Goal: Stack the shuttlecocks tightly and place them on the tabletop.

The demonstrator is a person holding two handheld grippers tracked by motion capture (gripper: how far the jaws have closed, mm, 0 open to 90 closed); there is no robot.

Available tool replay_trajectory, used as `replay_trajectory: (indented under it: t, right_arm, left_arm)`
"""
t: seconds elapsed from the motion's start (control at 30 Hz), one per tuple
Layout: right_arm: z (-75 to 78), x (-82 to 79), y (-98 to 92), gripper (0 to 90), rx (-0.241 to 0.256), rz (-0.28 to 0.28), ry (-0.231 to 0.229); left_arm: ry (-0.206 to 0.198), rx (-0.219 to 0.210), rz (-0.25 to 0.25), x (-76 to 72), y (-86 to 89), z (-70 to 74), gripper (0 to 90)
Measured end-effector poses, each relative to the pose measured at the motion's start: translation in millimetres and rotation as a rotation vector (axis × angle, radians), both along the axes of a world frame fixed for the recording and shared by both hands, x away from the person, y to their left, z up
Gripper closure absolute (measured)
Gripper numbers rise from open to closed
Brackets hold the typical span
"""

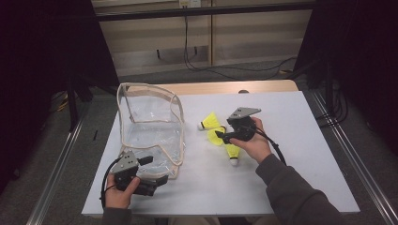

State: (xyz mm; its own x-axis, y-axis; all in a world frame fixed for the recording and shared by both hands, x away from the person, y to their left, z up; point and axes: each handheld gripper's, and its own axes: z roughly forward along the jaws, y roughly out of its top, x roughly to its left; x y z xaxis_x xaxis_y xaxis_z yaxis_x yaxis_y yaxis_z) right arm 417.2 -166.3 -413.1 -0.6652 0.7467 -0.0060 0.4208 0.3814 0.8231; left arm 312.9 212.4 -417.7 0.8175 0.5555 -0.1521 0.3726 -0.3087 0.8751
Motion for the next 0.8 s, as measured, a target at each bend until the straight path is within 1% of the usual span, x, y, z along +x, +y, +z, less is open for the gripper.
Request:
replay_trajectory:
  t: [0.2, 0.27, 0.33, 0.53, 0.6, 0.67, 0.7, 0.8]
  right_arm:
    - [-5.0, 3.4, 3.0, 39.9, -0.026, 0.001, 0.022]
    - [-6.2, 4.5, 3.8, 44.1, -0.036, 0.008, 0.028]
    - [-7.3, 5.6, 5.4, 45.1, -0.053, 0.008, 0.030]
    - [-7.6, 8.2, 11.0, 48.8, -0.056, 0.023, 0.054]
    - [-7.7, 9.1, 13.1, 51.9, -0.059, 0.028, 0.066]
    - [-8.0, 9.5, 15.4, 54.3, -0.076, 0.036, 0.070]
    - [-8.0, 9.9, 16.1, 56.8, -0.081, 0.039, 0.076]
    - [-8.1, 11.4, 14.9, 61.7, -0.084, 0.039, 0.089]
  left_arm:
    - [0.000, 0.000, -0.001, 0.1, 0.1, 0.0, 5.1]
    - [-0.001, 0.001, -0.001, 0.1, 0.2, 0.0, 5.1]
    - [-0.001, 0.000, 0.000, 0.0, 0.0, -0.1, 5.2]
    - [-0.002, 0.003, -0.002, 0.0, 0.6, 0.0, 5.1]
    - [-0.002, 0.002, -0.001, 0.1, 0.4, -0.1, 5.1]
    - [-0.001, 0.003, -0.002, 0.1, 0.6, 0.0, 5.2]
    - [-0.001, 0.003, -0.002, 0.1, 0.6, 0.0, 5.2]
    - [-0.002, 0.004, -0.002, 0.0, 0.6, 0.0, 5.2]
